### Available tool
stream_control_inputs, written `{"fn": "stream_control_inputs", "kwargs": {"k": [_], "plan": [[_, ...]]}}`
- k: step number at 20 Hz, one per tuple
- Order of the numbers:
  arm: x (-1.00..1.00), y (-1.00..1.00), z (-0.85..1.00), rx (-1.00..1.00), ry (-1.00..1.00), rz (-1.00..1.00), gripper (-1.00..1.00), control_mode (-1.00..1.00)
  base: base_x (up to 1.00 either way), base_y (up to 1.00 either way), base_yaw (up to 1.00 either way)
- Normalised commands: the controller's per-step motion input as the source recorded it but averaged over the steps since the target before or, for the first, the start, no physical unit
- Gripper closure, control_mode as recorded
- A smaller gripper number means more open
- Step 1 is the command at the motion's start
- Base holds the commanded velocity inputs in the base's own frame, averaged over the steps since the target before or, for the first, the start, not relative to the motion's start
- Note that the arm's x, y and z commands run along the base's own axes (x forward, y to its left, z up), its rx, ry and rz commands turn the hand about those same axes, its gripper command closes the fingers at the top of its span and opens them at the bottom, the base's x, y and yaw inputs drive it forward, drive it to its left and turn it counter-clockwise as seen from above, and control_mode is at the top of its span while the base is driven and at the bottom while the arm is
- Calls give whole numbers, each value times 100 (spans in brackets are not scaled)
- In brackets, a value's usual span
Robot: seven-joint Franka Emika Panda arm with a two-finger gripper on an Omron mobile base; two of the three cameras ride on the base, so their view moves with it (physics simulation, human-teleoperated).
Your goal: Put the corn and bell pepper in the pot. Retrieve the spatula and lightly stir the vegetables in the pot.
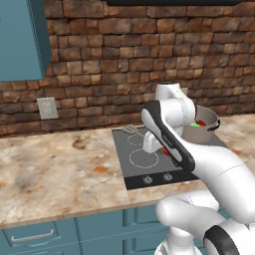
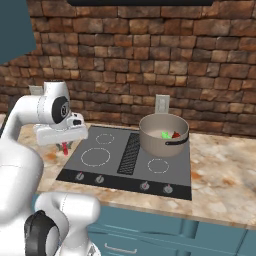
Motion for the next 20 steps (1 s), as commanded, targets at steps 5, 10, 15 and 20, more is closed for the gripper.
{"fn": "stream_control_inputs", "kwargs": {"k": [5, 10, 15, 20], "plan": [[2, -63, 6, 0, 4, -25, 100, -100, 0, 0, 0], [0, 0, 0, 0, 0, 0, 100, -100, 0, 0, 0], [0, -6, 0, 1, 0, 0, 100, 100, 0, -43, 0], [0, 0, 0, 0, 0, 0, 100, 100, 3, -58, -2]]}}
